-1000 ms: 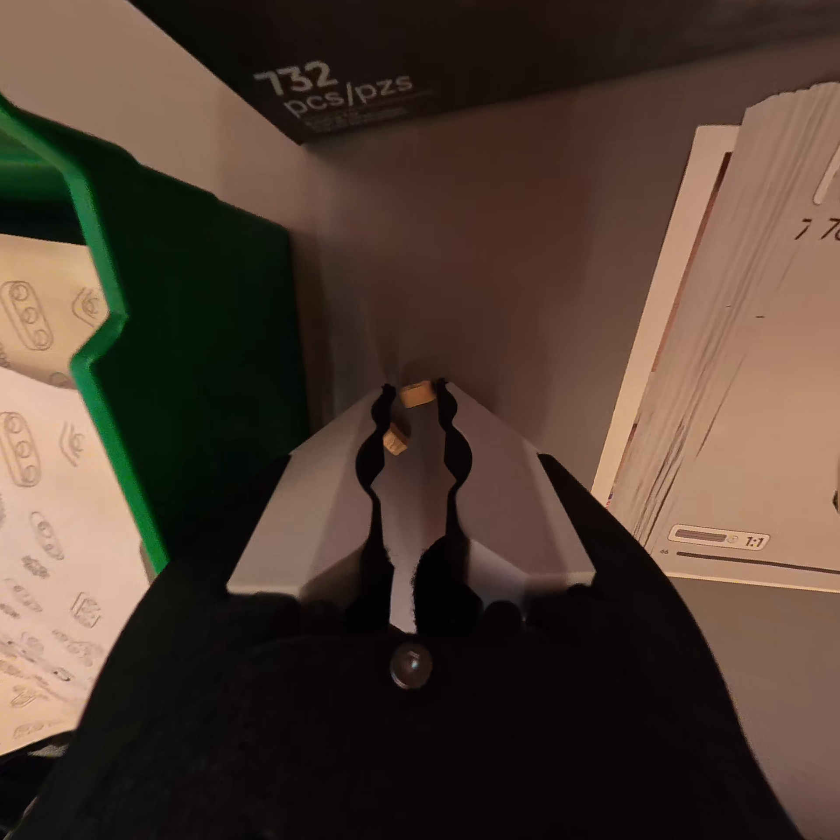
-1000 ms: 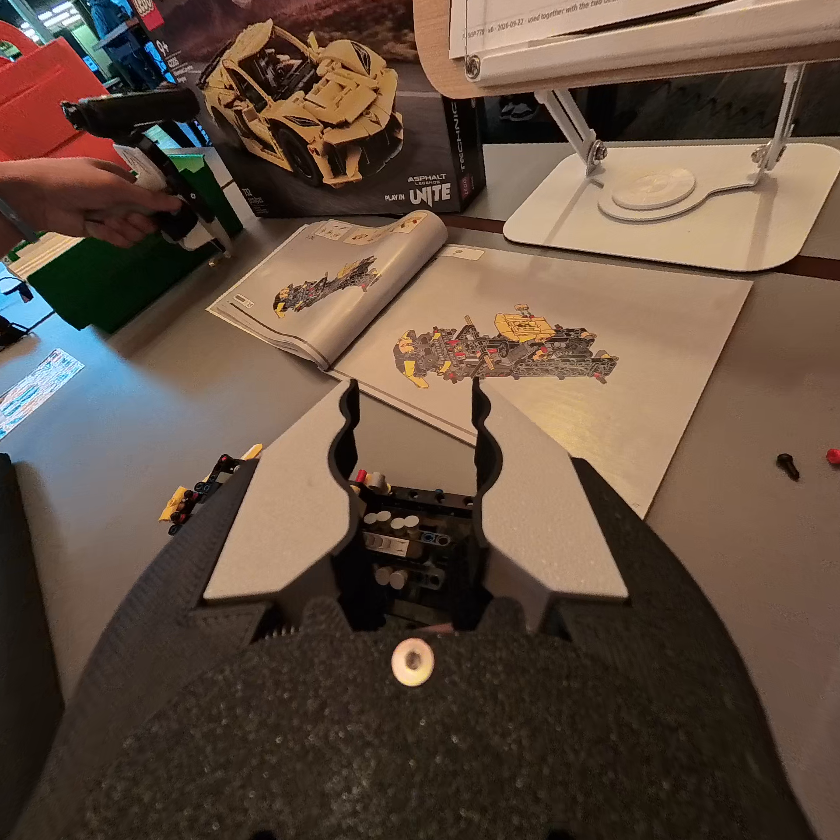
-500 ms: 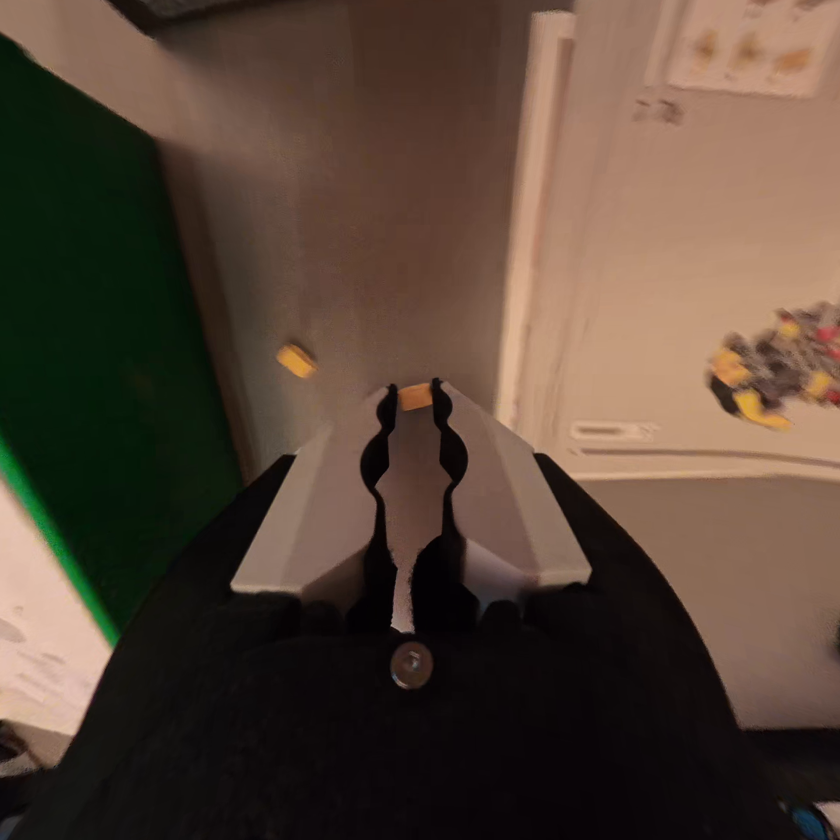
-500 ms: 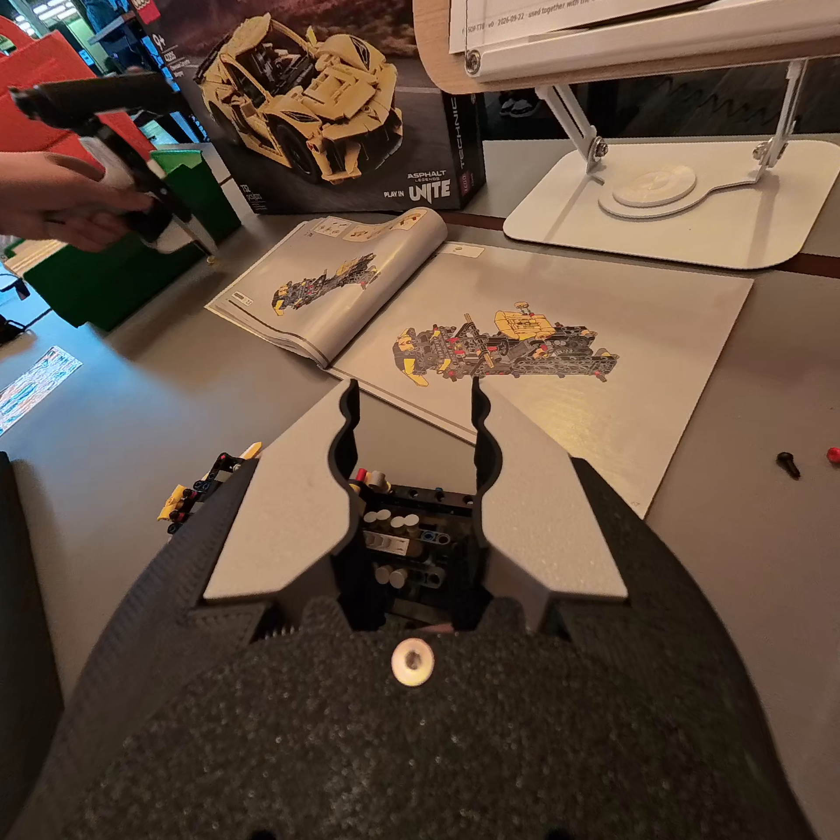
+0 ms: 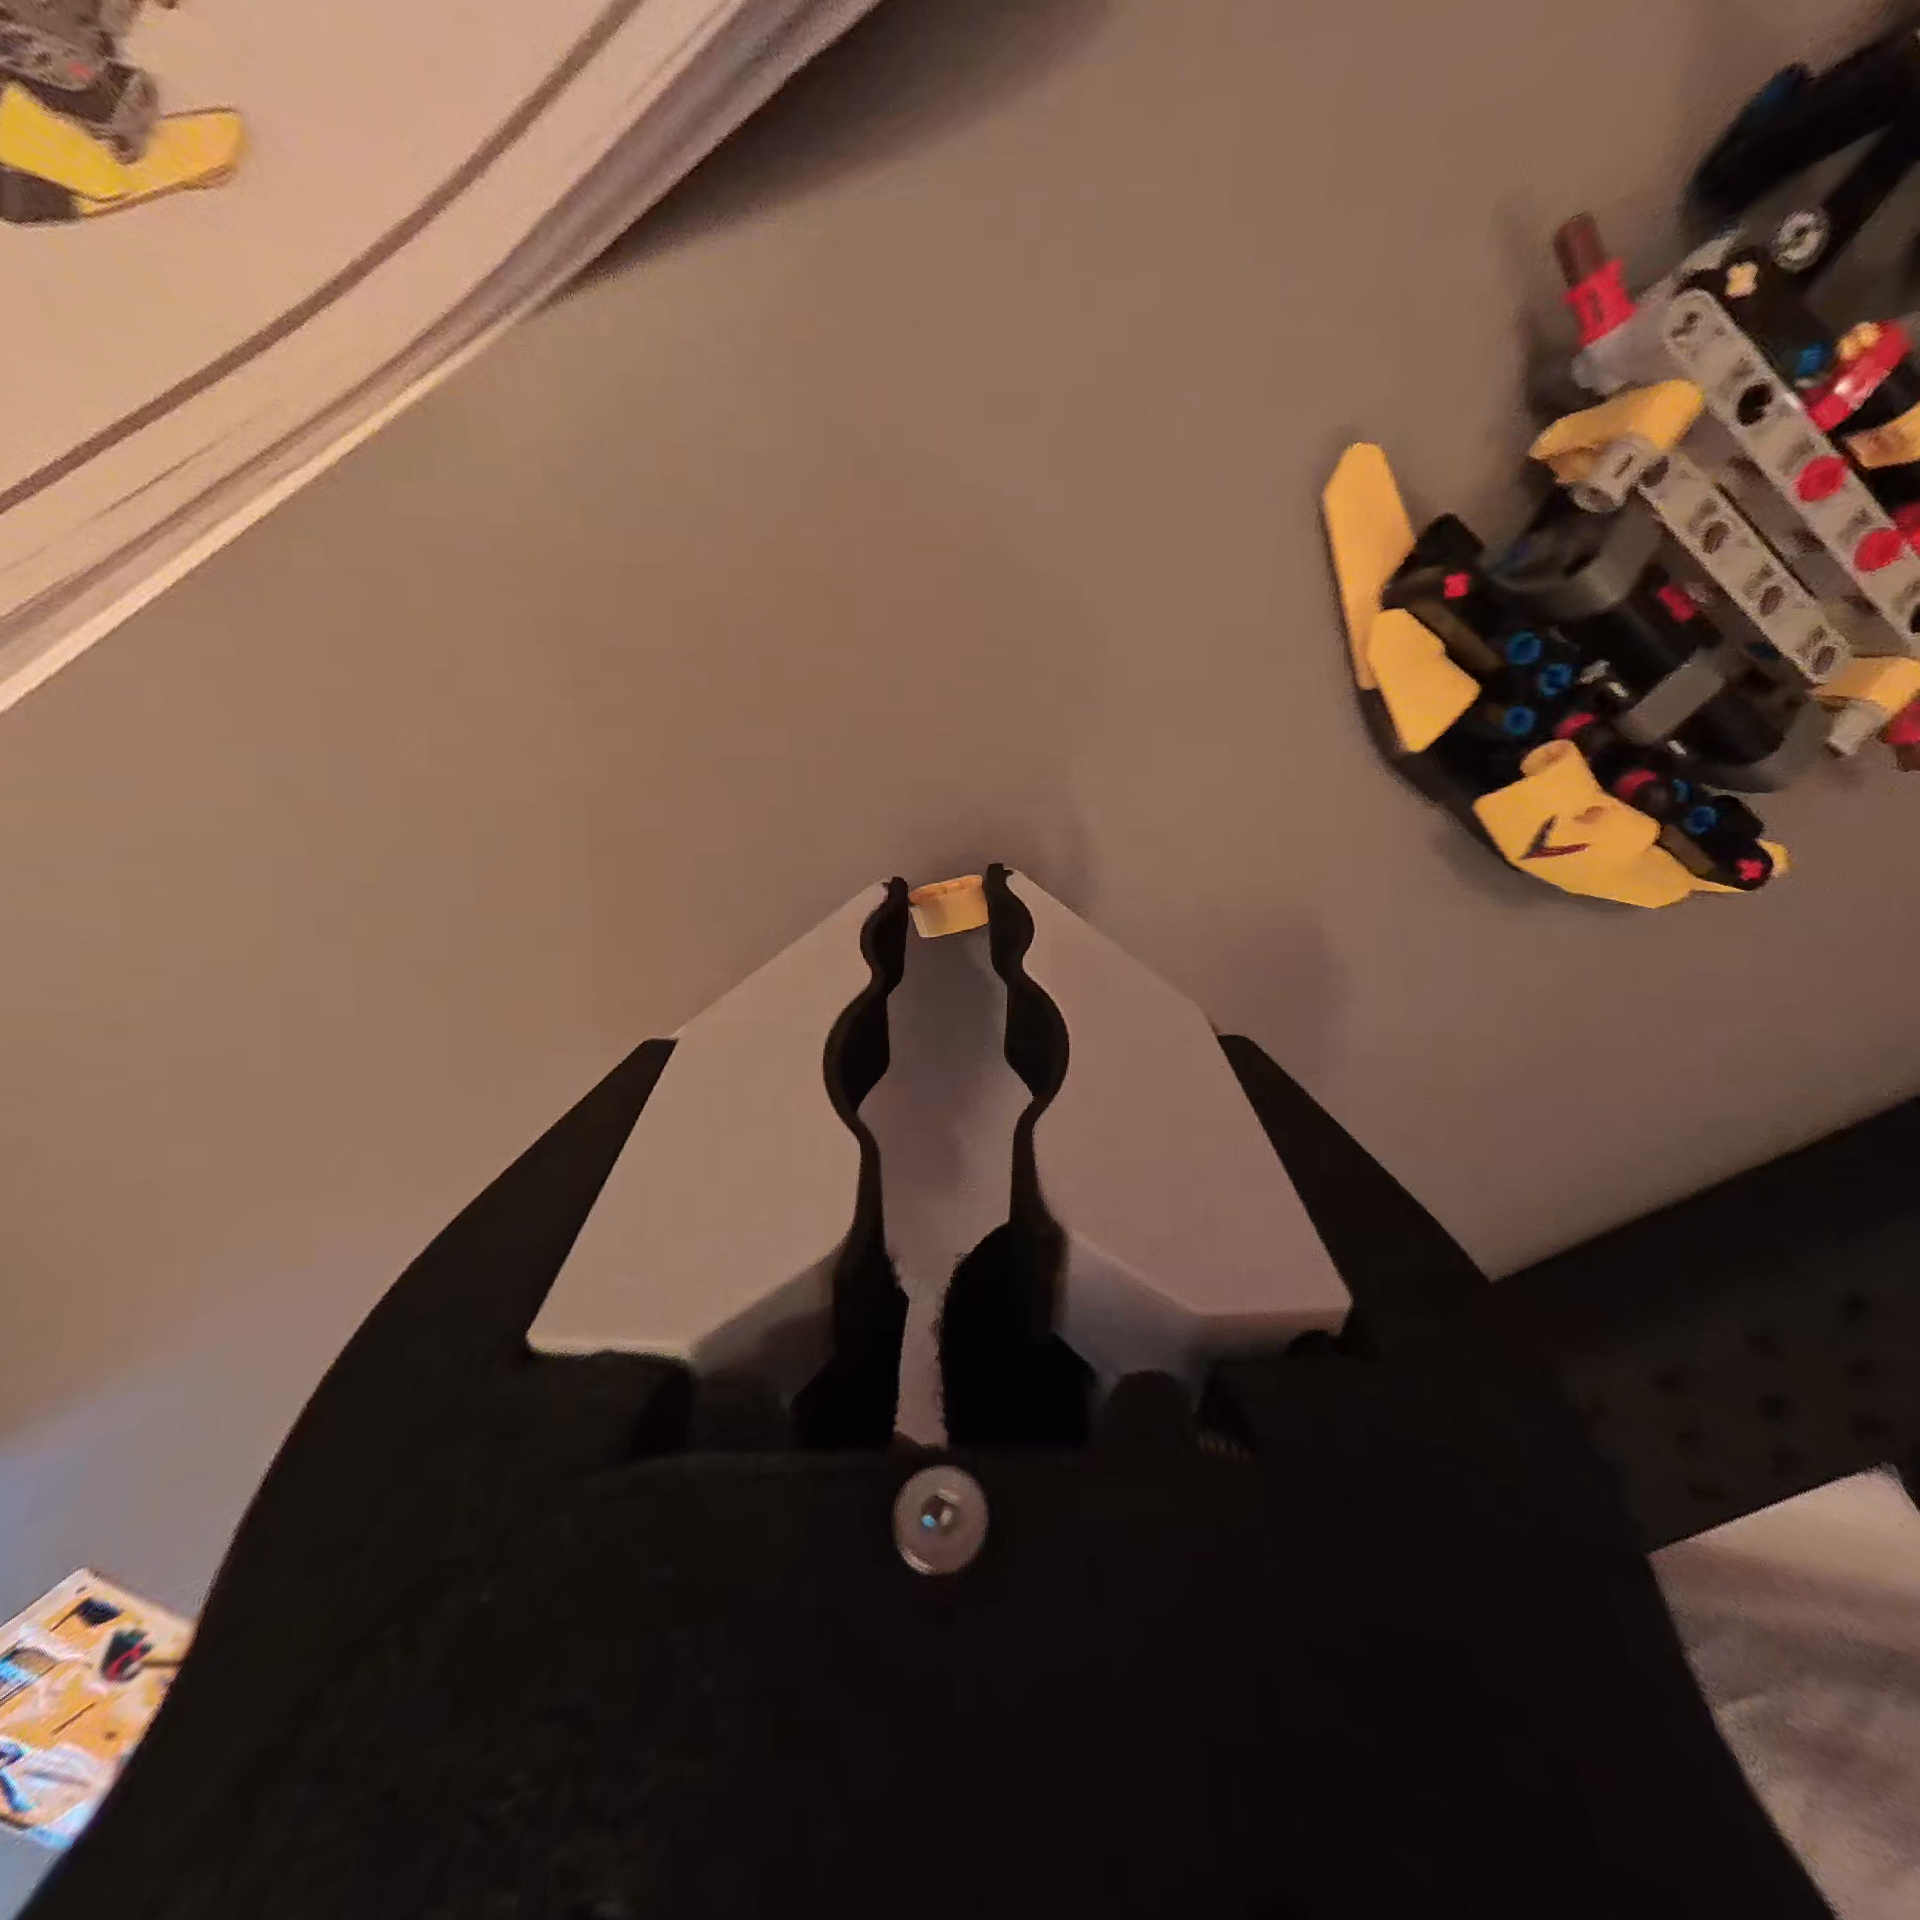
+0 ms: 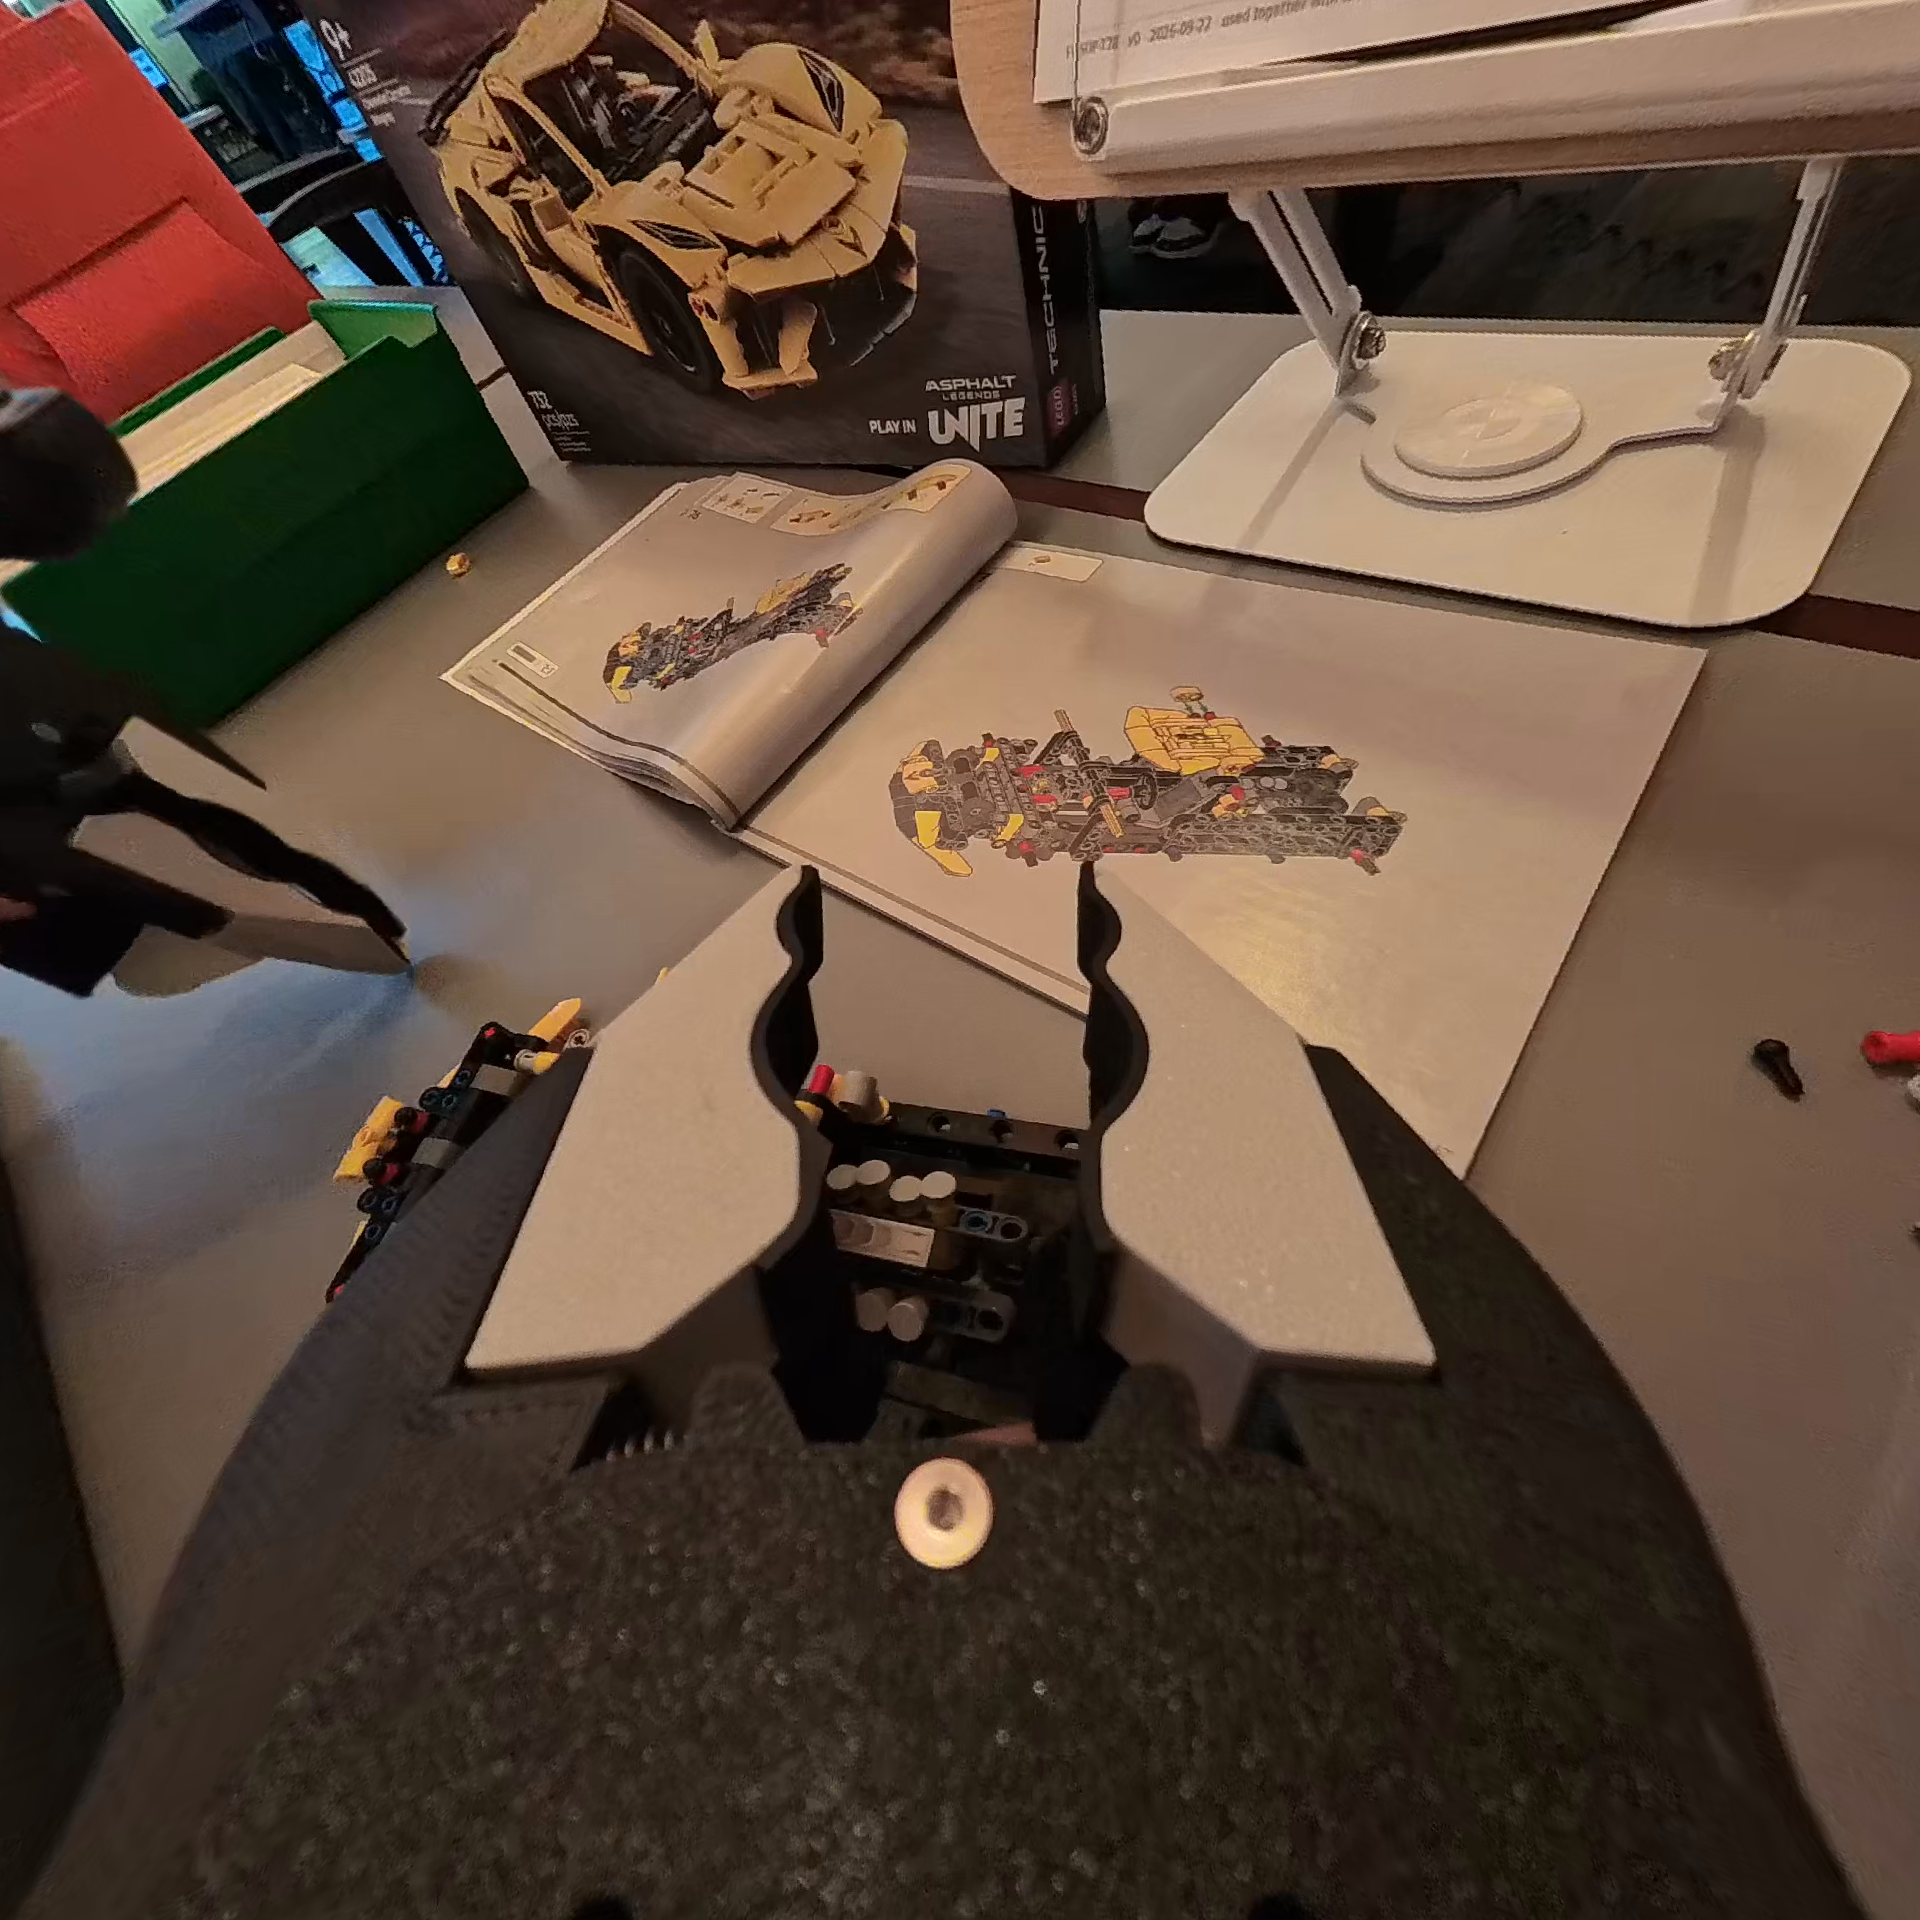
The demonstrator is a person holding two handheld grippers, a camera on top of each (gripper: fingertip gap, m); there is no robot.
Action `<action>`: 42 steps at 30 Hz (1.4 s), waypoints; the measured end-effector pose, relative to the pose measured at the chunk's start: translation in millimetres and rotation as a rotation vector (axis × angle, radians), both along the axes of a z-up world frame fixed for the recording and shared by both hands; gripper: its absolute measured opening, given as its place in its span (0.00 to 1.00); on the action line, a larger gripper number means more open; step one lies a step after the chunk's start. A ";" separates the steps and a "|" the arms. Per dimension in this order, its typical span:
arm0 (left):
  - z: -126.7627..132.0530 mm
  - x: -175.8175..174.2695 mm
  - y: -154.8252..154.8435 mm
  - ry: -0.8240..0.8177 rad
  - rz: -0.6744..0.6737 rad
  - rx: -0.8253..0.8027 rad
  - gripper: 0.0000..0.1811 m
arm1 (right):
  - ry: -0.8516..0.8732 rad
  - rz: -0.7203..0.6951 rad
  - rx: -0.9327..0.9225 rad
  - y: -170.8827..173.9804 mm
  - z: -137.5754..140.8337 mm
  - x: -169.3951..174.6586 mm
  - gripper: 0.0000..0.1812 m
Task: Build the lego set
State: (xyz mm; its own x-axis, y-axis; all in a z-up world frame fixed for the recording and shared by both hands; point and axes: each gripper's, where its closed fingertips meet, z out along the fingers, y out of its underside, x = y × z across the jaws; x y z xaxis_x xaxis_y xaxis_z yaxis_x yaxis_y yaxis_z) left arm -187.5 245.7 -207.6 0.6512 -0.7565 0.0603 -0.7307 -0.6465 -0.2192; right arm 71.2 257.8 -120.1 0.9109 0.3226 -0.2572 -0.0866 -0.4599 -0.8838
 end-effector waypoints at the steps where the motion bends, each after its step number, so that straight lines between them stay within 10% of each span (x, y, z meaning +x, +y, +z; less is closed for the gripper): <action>1: -0.8 2.3 -3.0 -0.002 -0.010 -0.002 0.08 | 0.000 0.001 -0.001 0.0 -0.1 -0.6 0.27; 10: 16.2 -20.4 31.0 0.044 -0.030 0.140 0.21 | -0.010 0.002 -0.007 0.2 -2.5 -0.1 0.27; 25: 24.1 -181.5 253.2 -0.008 0.888 0.180 0.21 | -0.011 0.031 -0.015 -1.3 -3.4 -7.3 0.27; 42: -4.2 -203.9 267.8 0.054 1.015 0.185 0.08 | -0.005 0.037 -0.019 -1.7 -4.2 -7.1 0.27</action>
